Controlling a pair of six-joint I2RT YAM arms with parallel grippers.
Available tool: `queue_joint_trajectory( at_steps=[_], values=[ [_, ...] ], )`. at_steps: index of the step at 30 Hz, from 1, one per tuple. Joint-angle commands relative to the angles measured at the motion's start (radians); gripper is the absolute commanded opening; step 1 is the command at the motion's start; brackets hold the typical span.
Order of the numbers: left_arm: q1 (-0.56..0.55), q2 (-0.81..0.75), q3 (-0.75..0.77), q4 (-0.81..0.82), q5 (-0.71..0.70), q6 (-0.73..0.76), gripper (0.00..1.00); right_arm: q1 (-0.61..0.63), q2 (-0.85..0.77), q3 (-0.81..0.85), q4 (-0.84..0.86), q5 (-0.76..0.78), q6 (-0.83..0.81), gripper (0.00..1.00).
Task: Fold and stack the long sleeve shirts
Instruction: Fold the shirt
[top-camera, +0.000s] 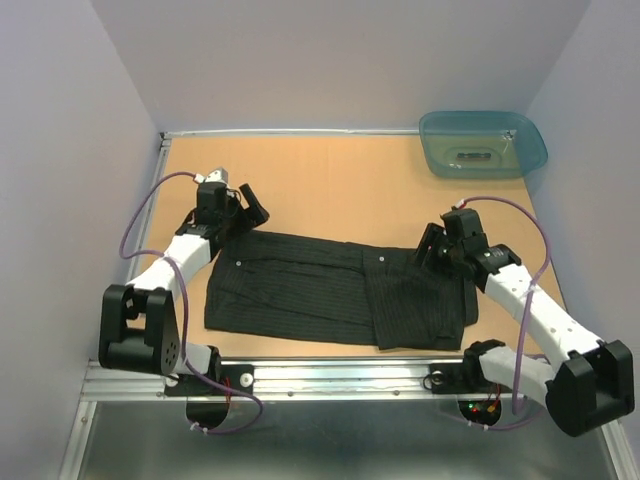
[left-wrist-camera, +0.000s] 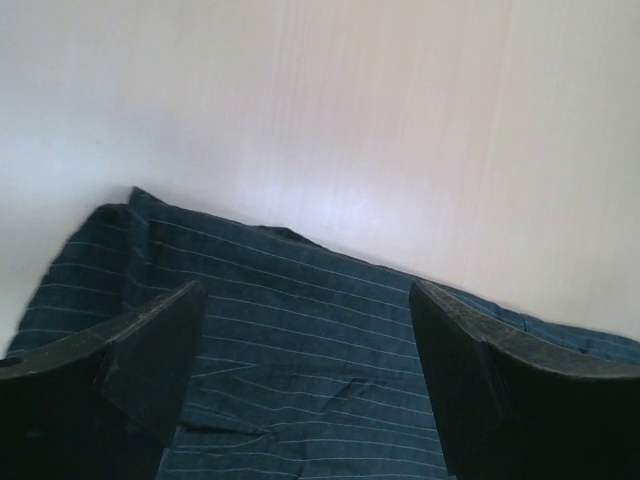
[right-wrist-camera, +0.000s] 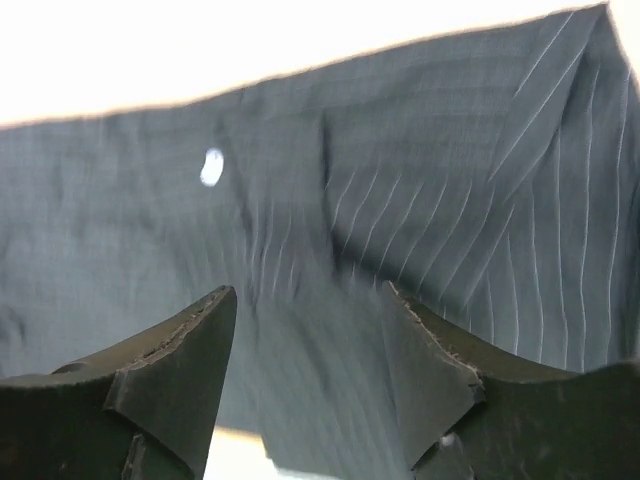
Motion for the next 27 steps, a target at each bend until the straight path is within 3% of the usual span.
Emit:
queue_joint_trajectory(
  at_steps=[1, 5, 12, 22, 27],
  values=[
    [-0.04, 0.081, 0.019, 0.105, 0.059, -0.091, 0.93, -0.073, 0.029, -0.132, 0.323, 0.065, 0.071, 0.64],
    [-0.057, 0.174, 0.03, 0.169, 0.056, -0.135, 0.91, -0.165, 0.126, -0.177, 0.527, -0.029, 0.052, 0.61],
    [-0.043, 0.25, 0.01, 0.18, -0.044, -0.208, 0.9, -0.221, 0.376, -0.157, 0.694, -0.079, 0.023, 0.59],
    [0.155, 0.285, -0.053, 0.182, -0.044, -0.263, 0.88, -0.273, 0.696, -0.001, 0.794, -0.096, -0.029, 0.61],
    [0.181, 0.273, -0.048, 0.143, -0.068, -0.266, 0.88, -0.273, 0.801, 0.142, 0.788, -0.112, -0.069, 0.65]
  ],
)
